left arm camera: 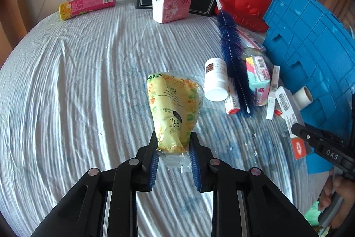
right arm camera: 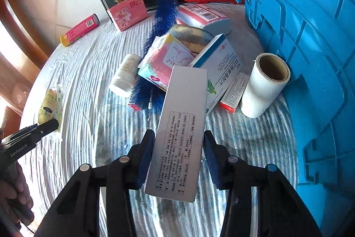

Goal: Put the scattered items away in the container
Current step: 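Grasp the yellow soap pack with the left gripper while the right grasps a white medicine box, then carry the soap pack and medicine box in both grippers over the blue crate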

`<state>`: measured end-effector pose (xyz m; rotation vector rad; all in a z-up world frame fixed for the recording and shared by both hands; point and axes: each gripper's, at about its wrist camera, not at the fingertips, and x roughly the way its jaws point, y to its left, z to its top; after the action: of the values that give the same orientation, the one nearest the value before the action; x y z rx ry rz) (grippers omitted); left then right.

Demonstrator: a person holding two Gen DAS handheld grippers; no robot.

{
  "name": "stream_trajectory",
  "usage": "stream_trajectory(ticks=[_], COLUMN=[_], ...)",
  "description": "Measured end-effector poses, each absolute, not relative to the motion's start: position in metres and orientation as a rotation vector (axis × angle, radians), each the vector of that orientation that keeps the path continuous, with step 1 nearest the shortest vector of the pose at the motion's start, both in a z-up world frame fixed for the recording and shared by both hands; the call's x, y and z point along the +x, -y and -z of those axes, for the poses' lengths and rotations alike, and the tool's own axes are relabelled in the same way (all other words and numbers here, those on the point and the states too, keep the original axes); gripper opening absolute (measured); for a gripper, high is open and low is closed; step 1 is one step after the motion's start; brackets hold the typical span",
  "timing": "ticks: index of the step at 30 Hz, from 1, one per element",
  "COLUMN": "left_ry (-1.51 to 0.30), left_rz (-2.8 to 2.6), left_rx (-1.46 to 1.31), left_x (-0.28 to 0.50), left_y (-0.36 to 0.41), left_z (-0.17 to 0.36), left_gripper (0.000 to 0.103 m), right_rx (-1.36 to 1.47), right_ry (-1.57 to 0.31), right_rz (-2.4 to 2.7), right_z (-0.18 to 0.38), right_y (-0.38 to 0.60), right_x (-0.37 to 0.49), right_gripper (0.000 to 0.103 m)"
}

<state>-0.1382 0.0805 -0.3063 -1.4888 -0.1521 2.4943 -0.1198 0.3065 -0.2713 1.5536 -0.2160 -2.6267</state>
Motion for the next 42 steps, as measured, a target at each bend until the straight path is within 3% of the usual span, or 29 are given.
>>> stream_trajectory(ticks=[24,42], left_ry=[0.239,0.345], left_rz=[-2.672,-2.710], left_rx=[-1.297,-1.092], left_x=[-0.065,-0.052], left_y=[0.015,0.041], left_z=[0.197,0.114], left_gripper=[0.024,0.024], right_rx=[1.414,1.092], right_ry=[0.092,0.083], right_rz=[2.577,2.627], right_z=[0.192,0.063], right_y=[-0.255,-0.217], right_x=[-0.044,-0.016], right_gripper=[0.041,0.041])
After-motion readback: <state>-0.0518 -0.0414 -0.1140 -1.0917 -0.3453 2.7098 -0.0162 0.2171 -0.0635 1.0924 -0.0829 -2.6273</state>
